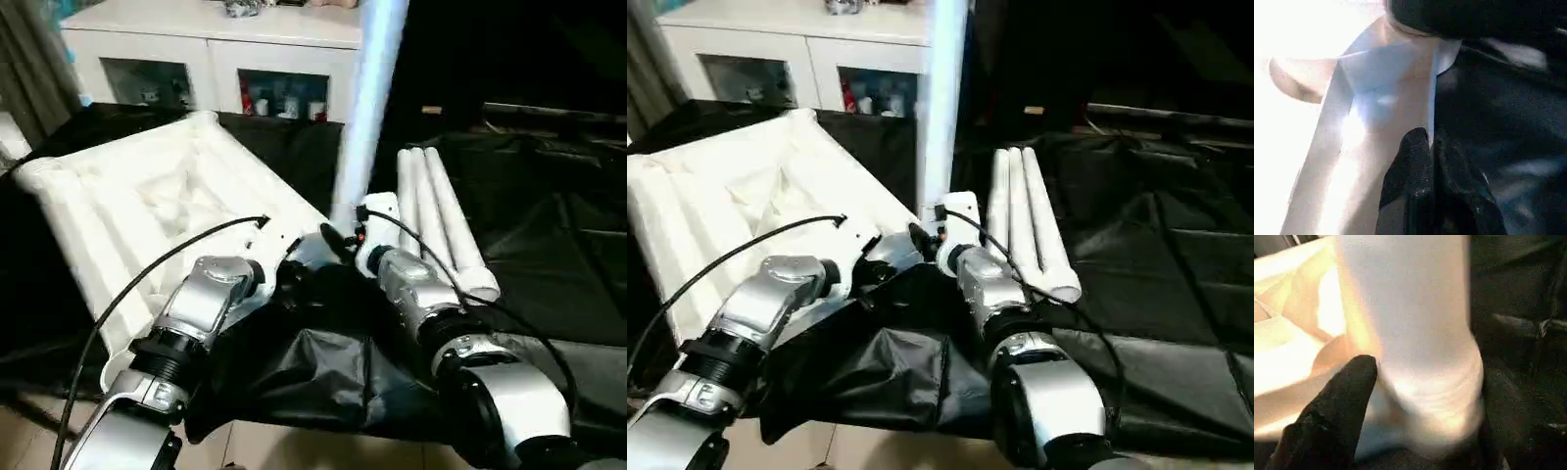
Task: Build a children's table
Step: Rotate leg to tighten
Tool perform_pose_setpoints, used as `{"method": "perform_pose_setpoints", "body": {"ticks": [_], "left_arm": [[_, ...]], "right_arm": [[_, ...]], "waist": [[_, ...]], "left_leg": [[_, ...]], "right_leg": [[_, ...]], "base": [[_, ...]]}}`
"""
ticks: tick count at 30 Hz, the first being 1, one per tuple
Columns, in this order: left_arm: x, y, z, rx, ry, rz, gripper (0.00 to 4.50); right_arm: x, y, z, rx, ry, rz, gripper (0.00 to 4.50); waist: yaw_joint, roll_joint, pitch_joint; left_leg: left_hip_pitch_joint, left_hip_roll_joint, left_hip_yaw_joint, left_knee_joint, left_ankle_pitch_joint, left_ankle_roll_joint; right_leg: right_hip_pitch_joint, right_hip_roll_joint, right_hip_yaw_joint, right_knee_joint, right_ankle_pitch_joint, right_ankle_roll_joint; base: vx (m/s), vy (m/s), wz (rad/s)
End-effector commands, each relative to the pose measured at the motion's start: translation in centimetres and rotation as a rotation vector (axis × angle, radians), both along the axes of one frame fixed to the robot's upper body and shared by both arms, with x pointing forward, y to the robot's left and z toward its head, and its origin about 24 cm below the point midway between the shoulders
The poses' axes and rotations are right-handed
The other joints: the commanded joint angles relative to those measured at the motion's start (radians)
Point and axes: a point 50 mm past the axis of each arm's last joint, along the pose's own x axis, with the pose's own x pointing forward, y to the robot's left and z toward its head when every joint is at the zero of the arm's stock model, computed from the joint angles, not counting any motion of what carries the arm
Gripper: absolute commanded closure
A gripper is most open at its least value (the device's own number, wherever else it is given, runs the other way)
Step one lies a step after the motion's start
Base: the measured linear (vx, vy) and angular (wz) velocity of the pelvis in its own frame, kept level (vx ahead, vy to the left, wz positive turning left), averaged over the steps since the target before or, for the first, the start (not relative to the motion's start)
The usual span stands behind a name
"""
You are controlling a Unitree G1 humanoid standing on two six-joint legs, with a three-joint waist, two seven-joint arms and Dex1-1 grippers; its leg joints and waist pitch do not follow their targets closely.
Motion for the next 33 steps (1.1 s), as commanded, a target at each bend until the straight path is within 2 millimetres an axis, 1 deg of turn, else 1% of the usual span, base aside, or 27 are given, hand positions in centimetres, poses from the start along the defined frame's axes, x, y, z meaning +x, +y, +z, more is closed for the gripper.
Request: {"method": "perform_pose_setpoints", "body": {"ticks": [1,3,4,5,6,7,8,9,10,12,13,15,16,18,19,20,21,22,23,24,25,27,28,29,30,31,33], "left_arm": [[0.3,-1.8,1.2,-0.031,-0.076,-0.080,4.50],[-0.1,-1.3,1.3,-0.019,-0.082,-0.130,4.50],[-0.2,-1.1,1.3,-0.017,-0.079,-0.147,4.50],[-0.4,-0.9,1.4,-0.015,-0.081,-0.171,4.50],[-0.8,-0.5,1.5,-0.014,-0.085,-0.217,4.50],[-1.1,-0.2,1.6,-0.016,-0.086,-0.258,4.50],[-1.3,-0.1,1.6,-0.015,-0.087,-0.274,4.50],[-1.5,0.1,1.6,-0.012,-0.086,-0.293,4.50],[-1.7,0.4,1.6,0.003,-0.095,-0.319,4.50],[-1.8,0.5,1.6,0.009,-0.099,-0.324,4.50],[-1.8,0.7,1.6,0.013,-0.099,-0.320,4.50],[-1.7,1.1,1.6,0.019,-0.106,-0.302,4.50],[-1.7,1.2,1.6,0.017,-0.104,-0.302,4.22],[-2.3,1.6,1.6,0.007,-0.075,-0.347,3.90],[-2.3,1.7,1.6,0.008,-0.074,-0.351,3.90],[-2.5,1.9,1.6,0.011,-0.070,-0.364,3.69],[-2.5,2.0,1.6,0.017,-0.072,-0.369,3.57],[-2.5,2.0,1.6,0.017,-0.072,-0.369,3.57],[-2.4,2.5,1.6,0.039,-0.095,-0.363,3.51],[-2.4,2.7,1.7,0.044,-0.107,-0.362,3.37],[-2.3,2.9,1.7,0.043,-0.110,-0.352,3.37],[-2.2,3.1,1.9,0.030,-0.112,-0.343,3.37],[-2.2,3.1,2.0,0.021,-0.113,-0.334,3.37],[-2.2,3.1,2.0,0.021,-0.113,-0.334,3.37],[-2.1,3.1,2.0,0.011,-0.110,-0.325,3.37],[-1.9,3.1,1.9,0.007,-0.102,-0.310,3.37],[-1.8,2.9,1.7,0.004,-0.096,-0.294,3.37]], "right_arm": [[-2.1,4.7,-0.6,0.016,0.031,0.254,0.63],[-1.7,3.8,-0.2,-0.006,-0.004,0.286,0.63],[-1.6,3.4,-0.1,-0.016,-0.018,0.304,0.63],[-1.5,3.0,0.0,-0.023,-0.031,0.324,0.63],[-1.3,2.2,0.2,-0.038,-0.053,0.355,0.63],[-1.1,1.4,0.4,-0.045,-0.072,0.378,0.63],[-1.0,1.1,0.5,-0.045,-0.078,0.386,0.63],[-0.9,0.6,0.7,-0.046,-0.086,0.395,0.63],[-0.8,-0.1,0.9,-0.047,-0.103,0.410,0.63],[-0.8,-0.3,1.0,-0.048,-0.108,0.416,0.63],[-0.7,-0.8,1.2,-0.053,-0.122,0.427,0.63],[-0.7,-1.8,1.8,-0.052,-0.154,0.462,0.63],[-0.7,-2.0,1.9,-0.049,-0.159,0.470,0.56],[-0.9,-3.2,2.6,-0.018,-0.182,0.491,0.53],[-0.9,-3.4,2.7,-0.016,-0.184,0.492,0.53],[-1.0,-3.8,2.9,-0.010,-0.190,0.497,0.53],[-1.1,-4.2,3.0,-0.008,-0.196,0.501,0.53],[-1.1,-4.2,3.0,-0.008,-0.196,0.501,0.53],[-1.5,-5.2,3.2,-0.003,-0.209,0.492,0.53],[-1.6,-5.7,3.3,-0.002,-0.213,0.482,0.53],[-1.8,-6.1,3.3,-0.001,-0.215,0.469,0.53],[-2.2,-6.7,3.2,0.003,-0.213,0.458,0.53],[-2.5,-6.9,3.2,0.002,-0.212,0.453,0.53],[-2.5,-6.9,3.2,0.002,-0.212,0.453,0.53],[-2.8,-7.1,3.1,0.003,-0.211,0.449,0.53],[-3.1,-7.1,3.1,0.001,-0.210,0.441,0.53],[-3.2,-7.1,3.2,0.006,-0.211,0.433,0.53]], "waist": [[0.001,-0.005,-0.060],[-0.010,-0.006,-0.061],[-0.007,-0.005,-0.062],[-0.007,-0.004,-0.063],[-0.005,-0.003,-0.067],[-0.005,-0.001,-0.068],[-0.004,-0.001,-0.070],[-0.005,-0.001,-0.073],[-0.003,0.000,-0.075],[-0.004,0.000,-0.078],[-0.004,0.000,-0.076],[-0.003,0.001,-0.073],[0.000,0.000,-0.072],[0.007,-0.002,-0.071],[0.008,-0.002,-0.070],[0.011,-0.002,-0.070],[0.015,-0.003,-0.069],[0.017,-0.003,-0.070],[0.020,-0.003,-0.068],[0.022,-0.005,-0.070],[0.021,-0.002,-0.070],[0.020,-0.006,-0.069],[0.021,0.003,-0.067],[0.019,-0.002,-0.068],[0.019,-0.003,-0.068],[0.019,0.002,-0.067],[0.018,0.001,-0.070]], "left_leg": [[-0.016,0.009,-0.007,-0.073,-0.259,0.014],[-0.014,0.012,-0.008,-0.071,-0.249,0.024],[-0.005,0.015,-0.004,-0.067,-0.235,0.032],[-0.005,0.016,-0.004,-0.067,-0.225,0.036],[-0.010,0.018,-0.003,-0.066,-0.190,0.045],[-0.010,0.019,-0.001,-0.063,-0.162,0.055],[-0.008,0.019,-0.001,-0.061,-0.148,0.060],[-0.011,0.019,-0.001,-0.058,-0.114,0.074],[-0.011,0.017,0.001,-0.054,-0.084,0.091],[-0.012,0.017,0.003,-0.049,-0.057,0.110],[-0.011,0.017,0.003,-0.050,-0.060,0.116],[-0.011,0.019,0.004,-0.050,-0.098,0.110],[-0.008,0.021,0.005,-0.051,-0.114,0.105],[-0.008,0.022,0.005,-0.052,-0.122,0.100],[-0.008,0.021,0.005,-0.053,-0.119,0.098],[-0.006,0.023,0.005,-0.053,-0.116,0.095],[-0.006,0.021,0.007,-0.051,-0.118,0.091],[-0.004,0.023,0.008,-0.052,-0.120,0.090],[-0.007,0.020,0.007,-0.052,-0.121,0.089],[-0.006,0.021,0.008,-0.051,-0.120,0.087],[-0.007,0.020,0.006,-0.052,-0.122,0.083],[-0.007,0.018,0.006,-0.053,-0.132,0.074],[-0.004,0.018,0.006,-0.054,-0.143,0.065],[-0.005,0.018,0.006,-0.055,-0.147,0.060],[-0.005,0.017,0.006,-0.055,-0.147,0.058],[-0.007,0.016,0.006,-0.054,-0.146,0.052],[-0.006,0.016,0.004,-0.054,-0.144,0.049]], "right_leg": [[0.053,-0.066,0.037,-0.097,-0.368,-0.114],[0.051,-0.068,0.040,-0.096,-0.344,-0.127],[0.044,-0.068,0.043,-0.096,-0.304,-0.149],[0.045,-0.068,0.043,-0.092,-0.280,-0.163],[0.052,-0.069,0.043,-0.084,-0.216,-0.184],[0.051,-0.066,0.043,-0.077,-0.151,-0.204],[0.052,-0.065,0.042,-0.073,-0.118,-0.215],[0.057,-0.065,0.042,-0.064,-0.043,-0.235],[0.058,-0.063,0.042,-0.057,0.022,-0.252],[0.056,-0.062,0.041,-0.051,0.081,-0.273],[0.054,-0.062,0.040,-0.050,0.086,-0.283],[0.055,-0.064,0.040,-0.056,0.038,-0.282],[0.054,-0.064,0.041,-0.058,0.014,-0.277],[0.055,-0.065,0.042,-0.059,-0.009,-0.267],[0.055,-0.064,0.042,-0.059,-0.009,-0.263],[0.054,-0.064,0.042,-0.058,-0.008,-0.264],[0.052,-0.061,0.042,-0.059,-0.012,-0.258],[0.052,-0.063,0.043,-0.059,-0.013,-0.256],[0.054,-0.061,0.043,-0.062,-0.016,-0.246],[0.054,-0.063,0.044,-0.059,-0.010,-0.240],[0.054,-0.063,0.043,-0.059,-0.017,-0.232],[0.054,-0.062,0.044,-0.064,-0.041,-0.224],[0.051,-0.062,0.045,-0.066,-0.064,-0.217],[0.052,-0.062,0.044,-0.068,-0.075,-0.213],[0.053,-0.061,0.044,-0.069,-0.079,-0.214],[0.053,-0.060,0.044,-0.070,-0.078,-0.210],[0.052,-0.060,0.043,-0.068,-0.066,-0.215]], "base": [[0.000,0.000,0.00],[0.000,0.000,0.00],[0.000,0.000,0.00],[0.000,0.000,0.00],[0.000,0.000,0.00],[0.000,0.000,0.00],[0.063,0.009,0.02],[0.000,0.000,0.00],[0.000,0.000,0.00],[0.000,0.000,0.00],[0.000,0.000,0.00],[0.000,0.000,0.00],[0.000,0.000,0.00],[0.000,0.000,0.00],[0.000,0.000,0.00],[0.000,0.000,0.00],[0.000,0.000,0.00],[0.000,0.000,0.00],[0.000,0.000,0.00],[0.000,0.000,0.00],[0.000,0.000,0.00],[0.000,0.000,0.00],[0.000,0.000,0.00],[0.000,0.000,0.00],[0.000,0.000,0.00],[0.000,0.000,0.00],[0.000,0.000,0.00]]}}
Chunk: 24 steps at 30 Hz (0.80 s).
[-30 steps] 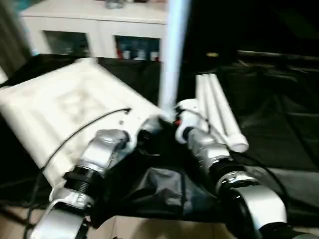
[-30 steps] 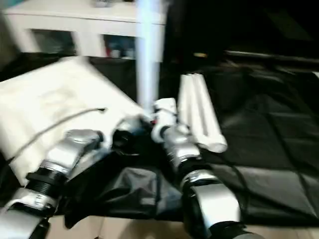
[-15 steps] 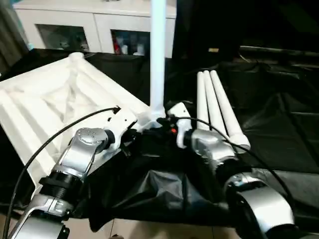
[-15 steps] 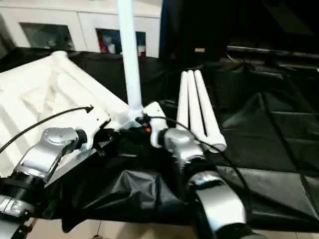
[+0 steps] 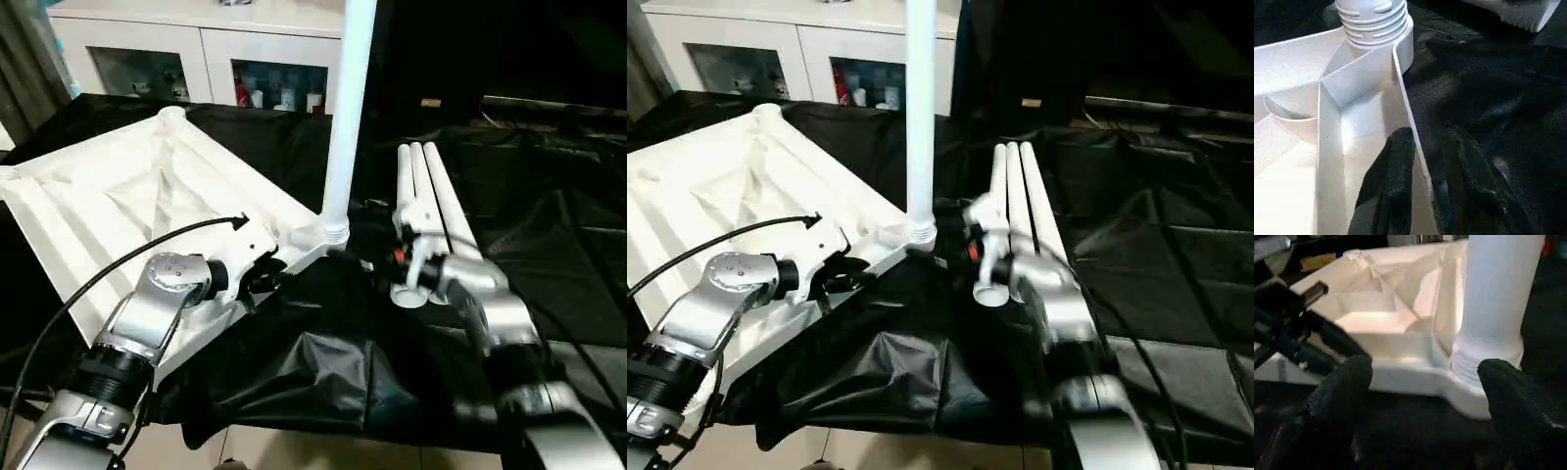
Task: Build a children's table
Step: Rotate leg to tighten
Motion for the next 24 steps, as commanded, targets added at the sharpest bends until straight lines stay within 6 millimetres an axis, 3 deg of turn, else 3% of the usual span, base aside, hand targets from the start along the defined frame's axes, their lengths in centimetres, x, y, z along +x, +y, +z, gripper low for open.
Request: {"method": "perform_pose_setpoints", "body": {"ticks": [1,5,7,9,16,17,24], "left_arm": [[0.4,-0.4,-0.1,-0.005,0.007,0.026,3.37],[1.5,-1.0,-0.3,0.009,-0.009,0.117,3.37],[2.2,-1.4,-0.5,0.023,-0.014,0.176,3.37],[2.3,-1.5,-0.5,0.023,-0.014,0.184,3.37],[2.4,-1.3,-0.8,0.050,-0.001,0.199,3.37],[2.5,-1.3,-0.9,0.051,0.001,0.204,3.63],[2.5,-0.5,-1.3,0.073,0.048,0.236,4.18]], "right_arm": [[0.1,0.0,1.1,0.014,-0.032,-0.011,0.53],[-0.1,0.0,1.8,0.030,-0.035,-0.033,0.53],[-0.1,-0.2,2.0,0.030,-0.039,-0.052,0.53],[-0.1,-0.2,2.1,0.028,-0.041,-0.055,0.53],[-0.3,-0.6,2.3,0.027,-0.042,-0.074,0.53],[-0.3,-0.6,2.3,0.027,-0.040,-0.076,0.53],[-0.4,-0.4,2.4,0.016,-0.034,-0.081,0.53]], "waist": [[-0.002,0.006,-0.072],[0.001,0.007,-0.071],[0.002,0.008,-0.072],[0.001,0.004,-0.072],[-0.001,0.009,-0.072],[-0.001,0.010,-0.072],[-0.003,0.007,-0.070]], "left_leg": [[0.008,0.016,0.001,-0.062,-0.139,0.039],[0.011,0.016,0.002,-0.062,-0.145,0.037],[0.007,0.016,-0.002,-0.062,-0.145,0.035],[0.006,0.014,-0.001,-0.061,-0.146,0.032],[0.006,0.014,-0.002,-0.061,-0.155,0.030],[0.007,0.014,-0.002,-0.061,-0.161,0.027],[0.006,0.013,-0.003,-0.063,-0.171,0.022]], "right_leg": [[0.066,-0.054,0.046,-0.069,-0.070,-0.211],[0.064,-0.052,0.047,-0.073,-0.079,-0.199],[0.069,-0.057,0.046,-0.073,-0.087,-0.194],[0.069,-0.056,0.046,-0.075,-0.096,-0.190],[0.068,-0.055,0.045,-0.077,-0.100,-0.192],[0.068,-0.056,0.045,-0.078,-0.110,-0.191],[0.068,-0.056,0.045,-0.082,-0.146,-0.180]], "base": [[0.000,0.000,0.00],[0.000,0.000,0.00],[0.000,0.000,0.00],[0.000,0.000,0.00],[0.000,0.000,0.00],[0.000,0.000,0.00],[0.000,0.000,0.00]]}}
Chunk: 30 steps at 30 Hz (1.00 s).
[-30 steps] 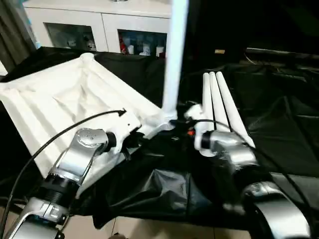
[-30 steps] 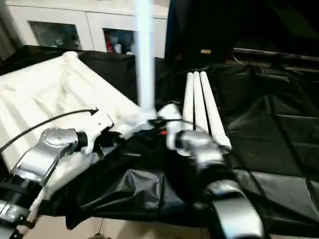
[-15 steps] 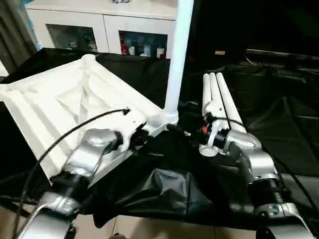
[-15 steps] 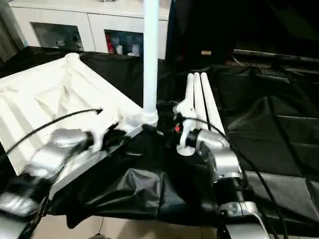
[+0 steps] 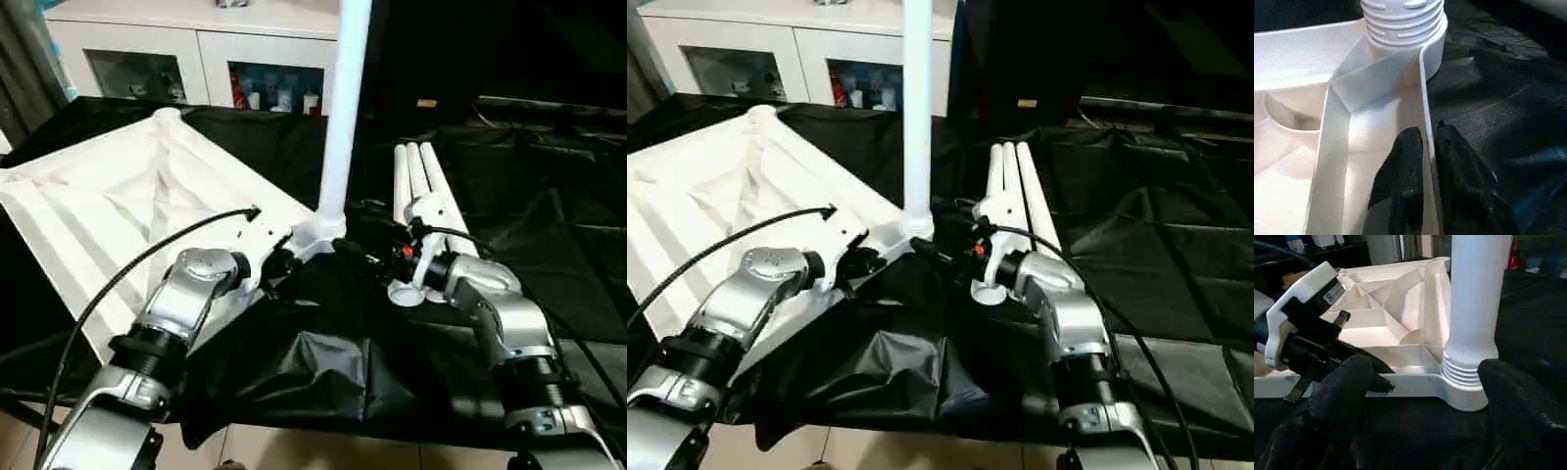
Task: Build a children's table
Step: Rotate leg to tighten
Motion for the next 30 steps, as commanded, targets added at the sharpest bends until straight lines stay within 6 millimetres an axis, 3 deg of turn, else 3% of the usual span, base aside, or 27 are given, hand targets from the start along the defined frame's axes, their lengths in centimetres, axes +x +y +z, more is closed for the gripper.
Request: {"method": "perform_pose_setpoints", "body": {"ticks": [1,4,11,12,17,18,23,24,28,29,30], "left_arm": [[0.0,1.1,-0.4,0.042,0.027,0.038,4.22],[-0.3,1.4,-0.7,0.081,0.047,0.012,4.46],[-0.7,1.6,-0.1,0.041,0.022,-0.062,4.46],[-0.9,1.5,0.1,0.025,0.009,-0.100,4.50],[-3.1,1.4,0.6,-0.032,-0.008,-0.346,4.50],[-3.4,1.4,0.6,-0.043,0.006,-0.367,4.50],[-4.6,1.7,0.4,-0.076,0.056,-0.429,4.50],[-4.7,1.8,0.3,-0.072,0.057,-0.437,4.50],[-4.8,2.0,0.3,-0.064,0.051,-0.437,4.50],[-4.8,2.0,0.3,-0.064,0.050,-0.437,4.50],[-4.8,2.1,0.3,-0.065,0.051,-0.439,4.50]], "right_arm": [[0.1,-0.2,0.4,-0.018,-0.011,-0.002,0.53],[0.2,-0.4,0.4,-0.035,-0.012,-0.005,0.53],[0.6,-0.7,0.1,-0.096,-0.006,0.011,0.53],[0.7,-0.7,0.0,-0.099,0.002,0.021,0.27],[0.6,-0.6,-0.7,-0.159,0.031,0.129,0.08],[0.6,-0.5,-0.9,-0.194,0.021,0.151,0.08],[0.9,0.4,-1.6,-0.307,-0.014,0.232,0.08],[0.9,0.7,-1.7,-0.312,-0.016,0.252,0.08],[1.2,1.2,-1.8,-0.322,-0.020,0.279,0.08],[1.2,1.3,-1.8,-0.324,-0.021,0.283,0.08],[1.2,1.3,-1.8,-0.324,-0.022,0.286,0.25]], "waist": [[0.002,0.005,-0.069],[0.002,0.002,-0.069],[0.003,0.002,-0.068],[0.003,0.003,-0.070],[0.004,0.003,-0.076],[0.008,0.007,-0.075],[0.009,0.004,-0.067],[0.009,0.004,-0.065],[0.005,0.003,-0.068],[0.003,-0.006,-0.068],[0.005,-0.003,-0.069]], "left_leg": [[0.005,0.012,-0.001,-0.065,-0.173,0.022],[0.004,0.013,-0.001,-0.065,-0.167,0.025],[0.007,0.014,0.000,-0.066,-0.179,0.019],[0.004,0.015,-0.001,-0.065,-0.169,0.021],[0.002,0.016,0.001,-0.060,-0.113,0.041],[0.010,0.019,0.004,-0.059,-0.118,0.047],[0.009,0.019,0.006,-0.065,-0.172,0.027],[0.008,0.019,0.004,-0.067,-0.192,0.022],[0.006,0.018,0.003,-0.066,-0.179,0.020],[0.005,0.018,0.004,-0.065,-0.170,0.025],[0.006,0.018,0.004,-0.065,-0.166,0.026]], "right_leg": [[0.065,-0.056,0.044,-0.082,-0.152,-0.181],[0.064,-0.056,0.044,-0.082,-0.149,-0.183],[0.061,-0.057,0.045,-0.083,-0.172,-0.181],[0.063,-0.059,0.045,-0.080,-0.153,-0.186],[0.065,-0.056,0.044,-0.061,-0.022,-0.227],[0.057,-0.056,0.045,-0.063,-0.015,-0.236],[0.058,-0.059,0.046,-0.070,-0.111,-0.229],[0.060,-0.060,0.047,-0.073,-0.149,-0.212],[0.061,-0.059,0.047,-0.070,-0.138,-0.208],[0.062,-0.058,0.047,-0.070,-0.127,-0.209],[0.062,-0.059,0.047,-0.068,-0.125,-0.211]], "base": [[0.000,0.000,0.00],[0.000,0.000,0.00],[0.000,0.000,0.00],[0.000,0.000,0.00],[0.000,0.000,0.00],[0.000,0.000,0.00],[0.000,0.000,0.00],[0.000,0.000,0.00],[0.000,0.000,0.00],[0.000,0.000,0.00],[0.000,0.000,0.00]]}}
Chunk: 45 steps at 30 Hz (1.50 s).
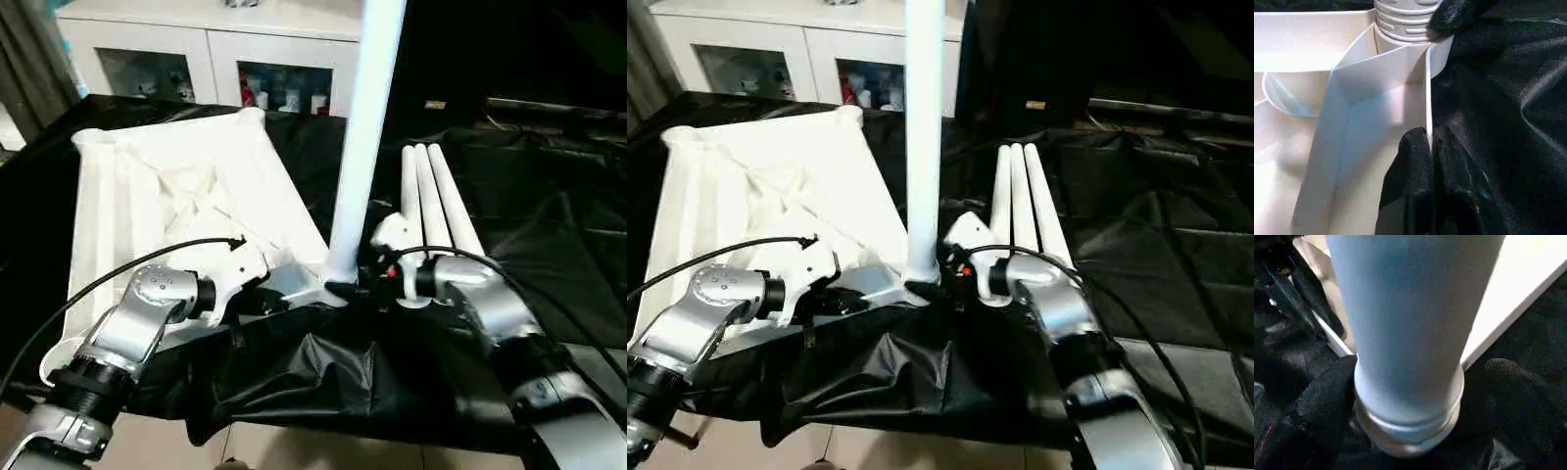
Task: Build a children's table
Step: Rotate leg to tighten
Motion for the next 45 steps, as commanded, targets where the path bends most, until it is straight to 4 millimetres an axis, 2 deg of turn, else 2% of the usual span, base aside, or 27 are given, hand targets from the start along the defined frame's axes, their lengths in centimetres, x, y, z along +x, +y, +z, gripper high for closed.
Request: {"method": "perform_pose_setpoints", "body": {"ticks": [1,5,9,14,17,20,21,23,24,25,26,27,28,31,33,35,36,37,38,39,40,41,43,45], "left_arm": [[-0.2,-0.7,0.4,-0.038,-0.009,-0.046,4.50],[-0.4,-0.5,0.5,-0.035,-0.005,-0.047,4.50],[-0.4,-0.4,0.5,-0.033,-0.001,-0.048,4.50],[-0.4,-0.3,0.4,-0.033,0.003,-0.038,4.50],[0.6,-0.1,0.4,-0.020,-0.026,0.071,4.50],[1.5,-0.2,0.5,-0.026,-0.048,0.165,4.50],[2.9,-0.6,0.6,-0.020,-0.068,0.311,4.50],[3.9,-1.3,0.6,-0.019,-0.082,0.426,4.50],[3.9,-1.4,0.6,-0.020,-0.082,0.433,4.50],[4.6,-2.6,0.7,-0.053,-0.084,0.512,4.50],[5.0,-3.4,0.8,-0.070,-0.085,0.551,4.50],[5.2,-4.1,0.9,-0.081,-0.086,0.576,4.50],[5.3,-4.6,0.9,-0.086,-0.090,0.586,4.50],[5.4,-5.2,1.0,-0.085,-0.099,0.590,4.50],[5.3,-5.5,1.0,-0.080,-0.109,0.567,4.50],[4.8,-5.4,0.9,-0.089,-0.113,0.509,4.50],[4.5,-5.2,0.9,-0.089,-0.106,0.491,4.50],[4.5,-5.1,0.8,-0.089,-0.105,0.481,4.50],[4.1,-4.7,0.7,-0.082,-0.096,0.449,4.50],[3.9,-4.5,0.6,-0.077,-0.090,0.437,4.50],[3.5,-4.2,0.5,-0.068,-0.086,0.381,4.50],[3.1,-3.7,0.3,-0.056,-0.072,0.347,4.50],[2.5,-3.1,0.1,-0.049,-0.054,0.288,4.50],[1.9,-2.6,0.0,-0.041,-0.037,0.235,4.50]], "right_arm": [[0.3,0.2,0.4,-0.010,-0.020,0.019,0.25],[0.5,0.5,0.4,0.009,-0.022,0.038,0.55],[0.4,0.6,0.1,0.025,-0.006,0.047,0.96],[0.3,0.8,-0.5,0.055,0.027,0.039,1.27],[0.6,1.5,-1.3,0.089,0.037,-0.072,1.54],[0.7,2.2,-1.9,0.090,0.043,-0.147,1.66],[0.9,3.9,-2.8,0.115,0.074,-0.281,1.70],[1.0,5.7,-3.4,0.140,0.115,-0.412,1.72],[1.0,5.8,-3.5,0.141,0.118,-0.419,1.72],[1.0,7.4,-3.6,0.147,0.133,-0.489,1.73],[0.9,8.5,-3.6,0.150,0.144,-0.514,1.73],[0.8,9.5,-3.5,0.155,0.151,-0.521,1.73],[0.6,10.4,-3.3,0.160,0.150,-0.506,1.73],[0.4,11.5,-3.0,0.164,0.138,-0.468,1.73],[0.3,12.1,-2.7,0.189,0.139,-0.428,1.17],[0.5,12.2,-2.1,0.232,0.141,-0.397,1.03],[0.7,12.0,-1.9,0.228,0.123,-0.396,0.97],[0.7,11.9,-1.8,0.226,0.114,-0.394,0.82],[1.0,11.4,-1.6,0.219,0.085,-0.379,0.82],[1.1,11.2,-1.5,0.217,0.074,-0.371,0.56],[1.3,10.7,-1.3,0.210,0.056,-0.348,0.56],[1.4,10.1,-1.2,0.203,0.039,-0.318,0.56],[1.6,9.1,-1.1,0.194,0.020,-0.276,0.56],[1.8,8.1,-0.9,0.191,0.006,-0.233,0.56]], "waist": [[-0.003,-0.002,-0.069],[-0.005,0.001,-0.072],[-0.004,0.002,-0.071],[-0.005,0.003,-0.072],[-0.008,0.007,-0.072],[-0.010,0.006,-0.069],[-0.012,0.006,-0.066],[-0.013,0.005,-0.065],[-0.013,0.005,-0.065],[-0.013,0.004,-0.062],[-0.013,0.006,-0.063],[-0.014,0.000,-0.063],[-0.010,0.002,-0.065],[-0.006,0.001,-0.068],[-0.006,-0.006,-0.070],[-0.006,-0.004,-0.068],[-0.010,-0.002,-0.066],[-0.015,-0.005,-0.066],[-0.025,-0.005,-0.067],[-0.038,-0.004,-0.069],[-0.044,-0.003,-0.069],[-0.042,-0.001,-0.070],[-0.042,0.002,-0.071],[-0.040,0.003,-0.075]], "left_leg": [[0.007,0.018,0.002,-0.065,-0.160,0.028],[0.006,0.019,0.002,-0.063,-0.143,0.039],[0.006,0.019,0.003,-0.062,-0.141,0.046],[0.006,0.019,0.003,-0.062,-0.147,0.046],[0.008,0.020,0.004,-0.062,-0.146,0.038],[0.010,0.018,0.002,-0.066,-0.180,0.016],[0.012,0.017,0.003,-0.068,-0.192,0.006],[0.019,0.016,0.000,-0.071,-0.228,-0.022],[0.019,0.016,0.000,-0.071,-0.228,-0.022],[0.017,0.015,0.000,-0.072,-0.238,-0.026],[0.021,0.015,0.000,-0.072,-0.248,-0.031],[0.022,0.015,0.000,-0.072,-0.249,-0.032],[0.024,0.014,-0.001,-0.071,-0.247,-0.032],[0.011,0.013,-0.001,-0.071,-0.216,-0.008],[0.009,0.013,0.001,-0.070,-0.194,0.003],[0.009,0.013,0.001,-0.070,-0.199,0.011],[0.005,0.013,-0.001,-0.071,-0.216,0.012],[0.001,0.013,-0.003,-0.074,-0.219,0.010],[-0.010,0.011,-0.008,-0.076,-0.212,0.005],[-0.006,0.012,-0.008,-0.074,-0.218,0.009],[0.000,0.015,-0.007,-0.070,-0.210,0.020],[0.003,0.018,-0.005,-0.069,-0.194,0.035],[-0.001,0.019,-0.003,-0.067,-0.155,0.047],[0.002,0.019,-0.001,-0.062,-0.118,0.059]], "right_leg": [[0.062,-0.056,0.047,-0.067,-0.121,-0.212],[0.062,-0.056,0.046,-0.062,-0.083,-0.228],[0.062,-0.055,0.045,-0.061,-0.075,-0.231],[0.062,-0.055,0.045,-0.062,-0.078,-0.239],[0.060,-0.055,0.046,-0.061,-0.072,-0.243],[0.060,-0.057,0.047,-0.069,-0.145,-0.226],[0.057,-0.056,0.048,-0.073,-0.177,-0.216],[0.054,-0.060,0.047,-0.084,-0.276,-0.189],[0.054,-0.060,0.047,-0.084,-0.276,-0.189],[0.051,-0.060,0.048,-0.087,-0.300,-0.177],[0.048,-0.059,0.048,-0.089,-0.311,-0.170],[0.047,-0.058,0.047,-0.090,-0.312,-0.166],[0.047,-0.058,0.047,-0.088,-0.306,-0.165],[0.055,-0.057,0.046,-0.081,-0.227,-0.159],[0.057,-0.057,0.046,-0.077,-0.188,-0.165],[0.056,-0.059,0.046,-0.078,-0.197,-0.169],[0.058,-0.060,0.046,-0.080,-0.218,-0.161],[0.061,-0.061,0.044,-0.080,-0.233,-0.156],[0.071,-0.061,0.040,-0.079,-0.255,-0.143],[0.065,-0.062,0.042,-0.081,-0.251,-0.148],[0.059,-0.062,0.044,-0.082,-0.229,-0.169],[0.057,-0.062,0.045,-0.079,-0.197,-0.190],[0.059,-0.058,0.044,-0.070,-0.128,-0.216],[0.061,-0.057,0.044,-0.059,-0.044,-0.242]], "base": [[0.000,0.000,0.00],[0.000,0.000,0.00],[0.000,0.000,0.00],[0.000,0.000,0.00],[0.000,0.000,0.00],[0.000,0.000,0.00],[0.000,0.000,0.00],[0.000,0.000,0.00],[0.000,0.000,0.00],[0.000,0.000,0.00],[0.000,0.000,0.00],[0.000,0.000,0.00],[0.000,0.000,0.00],[0.000,0.000,0.00],[0.000,0.000,0.00],[0.000,0.000,0.00],[0.000,0.000,0.00],[0.000,0.000,0.00],[0.000,0.000,0.00],[0.000,0.000,0.00],[0.000,0.000,0.00],[0.000,0.000,0.00],[0.000,0.000,0.00],[0.000,0.000,0.00]]}}
